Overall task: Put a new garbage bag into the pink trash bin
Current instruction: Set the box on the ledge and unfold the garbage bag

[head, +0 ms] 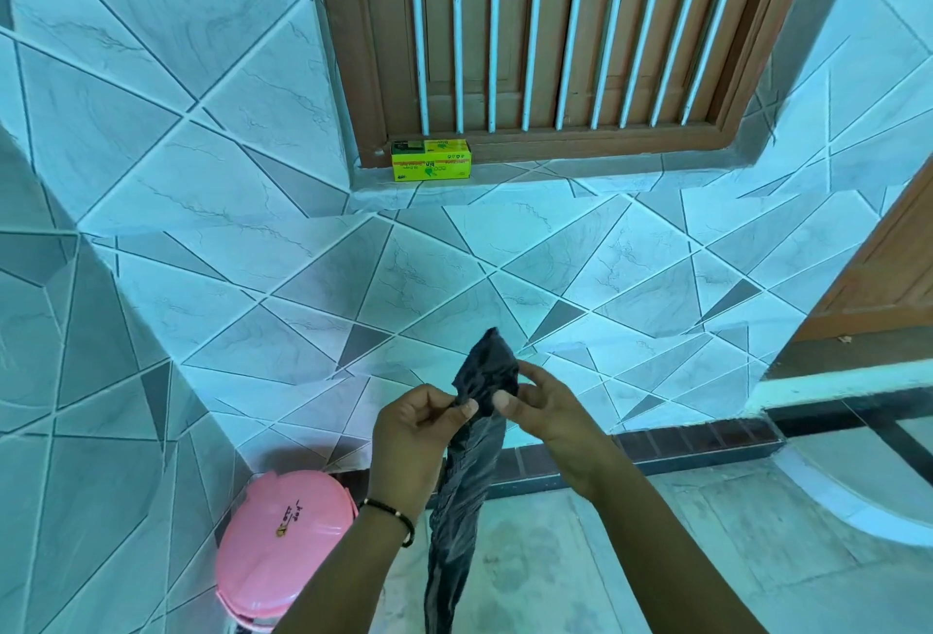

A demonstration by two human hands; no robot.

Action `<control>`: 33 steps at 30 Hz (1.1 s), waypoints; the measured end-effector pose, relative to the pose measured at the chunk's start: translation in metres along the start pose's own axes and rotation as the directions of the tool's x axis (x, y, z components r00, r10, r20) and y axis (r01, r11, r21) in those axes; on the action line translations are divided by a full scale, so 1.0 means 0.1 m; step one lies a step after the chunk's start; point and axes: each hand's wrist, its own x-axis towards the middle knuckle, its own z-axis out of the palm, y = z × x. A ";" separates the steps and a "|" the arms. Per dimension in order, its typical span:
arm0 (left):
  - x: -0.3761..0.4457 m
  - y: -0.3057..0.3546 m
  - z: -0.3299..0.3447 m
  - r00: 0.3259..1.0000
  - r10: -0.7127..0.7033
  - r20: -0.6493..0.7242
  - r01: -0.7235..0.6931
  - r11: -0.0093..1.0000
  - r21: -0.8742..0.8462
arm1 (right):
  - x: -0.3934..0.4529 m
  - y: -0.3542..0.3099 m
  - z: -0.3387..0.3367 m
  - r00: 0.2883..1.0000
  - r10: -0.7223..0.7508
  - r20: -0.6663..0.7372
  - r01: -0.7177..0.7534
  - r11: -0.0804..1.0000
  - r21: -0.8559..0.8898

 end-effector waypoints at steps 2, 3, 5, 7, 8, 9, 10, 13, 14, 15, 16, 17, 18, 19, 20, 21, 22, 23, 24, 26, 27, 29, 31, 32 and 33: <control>0.01 -0.01 0.00 1.000 0.002 -0.013 -0.002 1.000 0.003 | 0.02 -0.01 0.02 0.998 -0.055 -0.020 0.056 0.996 0.064; 0.00 -0.01 -0.01 0.999 0.013 -0.030 -0.013 1.000 0.016 | 0.03 -0.01 0.01 0.995 -0.084 -0.061 0.090 0.992 0.094; -0.01 0.00 -0.02 0.998 0.027 -0.062 -0.023 0.998 0.057 | 0.05 -0.01 -0.03 0.986 -0.113 -0.119 0.130 0.981 0.144; -0.01 -0.01 -0.04 0.999 0.015 -0.037 -0.013 0.998 0.067 | 0.05 -0.01 -0.06 0.985 -0.129 -0.116 0.143 0.982 0.125; 0.00 -0.01 -0.05 1.000 0.003 -0.016 -0.001 0.997 0.071 | 0.05 0.00 -0.06 0.986 -0.132 -0.100 0.142 0.985 0.097; 0.01 -0.02 -0.06 1.000 -0.006 0.005 0.006 0.997 0.081 | 0.03 0.00 -0.07 0.988 -0.133 -0.080 0.138 0.988 0.066; 0.01 -0.02 -0.07 1.000 -0.016 0.016 0.014 0.996 0.084 | 0.02 -0.01 -0.06 0.989 -0.134 -0.062 0.136 0.990 0.035; 0.01 0.01 -0.07 0.998 -0.053 -0.014 0.053 0.998 0.028 | 0.01 -0.01 -0.06 0.990 -0.137 -0.027 0.136 0.990 -0.034; 0.01 0.02 -0.08 0.997 -0.067 -0.025 0.067 0.998 -0.001 | 0.00 -0.01 -0.06 0.990 -0.135 -0.029 0.134 0.990 -0.035; 0.00 0.03 -0.08 0.996 -0.078 -0.032 0.077 0.997 -0.030 | -0.01 -0.02 -0.06 0.990 -0.138 -0.033 0.137 0.990 -0.026; 0.01 0.03 -0.09 0.995 -0.093 -0.038 0.091 0.995 -0.051 | -0.01 -0.02 -0.06 0.989 -0.142 -0.037 0.142 0.990 -0.017; 0.01 0.02 -0.09 0.994 -0.106 -0.040 0.103 0.992 -0.067 | -0.02 -0.03 -0.06 0.988 -0.151 -0.037 0.151 0.988 -0.012; 0.01 0.01 -0.09 0.992 -0.118 -0.042 0.114 0.990 -0.084 | -0.03 -0.04 -0.05 0.986 -0.163 -0.039 0.163 0.987 -0.006; 0.02 0.00 -0.09 0.990 -0.134 -0.041 0.129 0.986 -0.103 | -0.03 -0.05 -0.05 0.984 -0.176 -0.040 0.176 0.984 0.004; 0.02 0.01 -0.09 0.987 -0.154 -0.037 0.148 0.981 -0.123 | -0.04 -0.05 -0.04 0.981 -0.187 -0.045 0.188 0.982 0.017; 0.02 0.02 -0.09 0.984 -0.177 -0.030 0.171 0.975 -0.144 | -0.04 -0.06 -0.03 0.979 -0.197 -0.048 0.199 0.980 0.030; 0.02 0.03 -0.09 0.981 -0.192 -0.021 0.187 0.969 -0.159 | -0.04 -0.06 -0.02 0.977 -0.207 -0.051 0.209 0.977 0.041; 0.02 0.03 -0.09 0.981 -0.193 -0.016 0.188 0.970 -0.154 | -0.05 -0.07 -0.01 0.975 -0.215 -0.055 0.218 0.975 0.047; 0.01 0.04 -0.09 0.985 -0.168 -0.030 0.164 0.981 -0.103 | -0.05 -0.07 -0.01 0.972 -0.225 -0.063 0.228 0.973 0.045; -0.02 0.06 -0.08 0.994 -0.030 -0.103 0.042 0.992 0.121 | -0.06 -0.08 0.01 0.966 -0.243 -0.084 0.245 0.970 0.008; -0.05 0.10 -0.06 0.990 0.081 -0.116 -0.051 0.970 0.237 | -0.06 -0.08 0.02 0.963 -0.252 -0.090 0.250 0.968 -0.036; -0.10 0.17 0.00 0.970 0.244 -0.026 -0.221 0.914 0.340 | -0.06 -0.10 0.06 0.954 -0.286 -0.087 0.271 0.950 -0.157; -0.14 0.22 0.08 0.968 0.238 0.084 -0.253 0.905 0.344 | -0.06 -0.11 0.10 0.943 -0.326 -0.071 0.294 0.912 -0.288; -0.14 0.23 0.11 0.970 0.219 0.107 -0.242 0.910 0.337 | -0.04 -0.11 0.12 0.939 -0.337 -0.069 0.297 0.895 -0.333; -0.14 0.23 0.13 0.971 0.215 0.105 -0.238 0.912 0.334 | -0.03 -0.11 0.14 0.939 -0.338 -0.070 0.292 0.884 -0.365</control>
